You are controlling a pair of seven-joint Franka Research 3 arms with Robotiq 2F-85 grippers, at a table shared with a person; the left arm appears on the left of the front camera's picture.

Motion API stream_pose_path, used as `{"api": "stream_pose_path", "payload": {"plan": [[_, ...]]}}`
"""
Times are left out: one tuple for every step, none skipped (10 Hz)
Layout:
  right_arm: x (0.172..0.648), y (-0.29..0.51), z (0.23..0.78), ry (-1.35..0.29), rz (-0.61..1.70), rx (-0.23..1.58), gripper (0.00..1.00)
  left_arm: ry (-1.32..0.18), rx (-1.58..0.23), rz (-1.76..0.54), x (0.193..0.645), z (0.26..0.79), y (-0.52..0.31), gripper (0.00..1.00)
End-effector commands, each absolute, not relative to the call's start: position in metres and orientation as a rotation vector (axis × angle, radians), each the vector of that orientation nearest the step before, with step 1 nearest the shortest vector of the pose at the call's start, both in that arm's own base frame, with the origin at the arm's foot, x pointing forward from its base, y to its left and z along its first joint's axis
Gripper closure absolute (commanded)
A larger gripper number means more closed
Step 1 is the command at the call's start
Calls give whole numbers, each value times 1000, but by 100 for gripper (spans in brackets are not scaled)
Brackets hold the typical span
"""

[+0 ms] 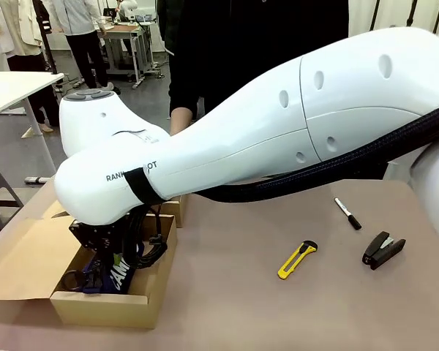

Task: Place items inside the box.
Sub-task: Pick up a Pencil pouch or Stapler and place it inside the Mailer Box closest to the robot.

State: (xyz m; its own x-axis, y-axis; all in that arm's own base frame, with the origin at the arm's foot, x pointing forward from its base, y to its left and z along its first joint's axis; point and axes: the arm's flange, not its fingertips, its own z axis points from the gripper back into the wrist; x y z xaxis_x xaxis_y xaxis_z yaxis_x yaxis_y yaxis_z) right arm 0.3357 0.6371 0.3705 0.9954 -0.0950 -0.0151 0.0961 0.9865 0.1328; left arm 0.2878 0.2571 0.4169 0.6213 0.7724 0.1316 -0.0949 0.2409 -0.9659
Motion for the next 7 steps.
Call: {"api": "stream_pose_path", "payload": {"plan": [[337,636,372,10,-102,146,0,-709,-1201,652,286,417,257,0],[337,636,371,12,-107,154,15,-709,-1201,652,286,417,257,0],[337,635,371,8,-116,167,6,-709,-1201,652,286,417,257,0],[336,633,372,3,-124,170,0,-709,-1201,652,286,417,257,0],[335,631,375,-4,-123,176,0,-709,-1201,652,286,417,257,0],[335,630,376,-5,-124,181,0,-709,-1201,652,286,417,257,0],[334,630,376,-6,-119,187,0,-709,-1201,652,286,417,257,0]]}}
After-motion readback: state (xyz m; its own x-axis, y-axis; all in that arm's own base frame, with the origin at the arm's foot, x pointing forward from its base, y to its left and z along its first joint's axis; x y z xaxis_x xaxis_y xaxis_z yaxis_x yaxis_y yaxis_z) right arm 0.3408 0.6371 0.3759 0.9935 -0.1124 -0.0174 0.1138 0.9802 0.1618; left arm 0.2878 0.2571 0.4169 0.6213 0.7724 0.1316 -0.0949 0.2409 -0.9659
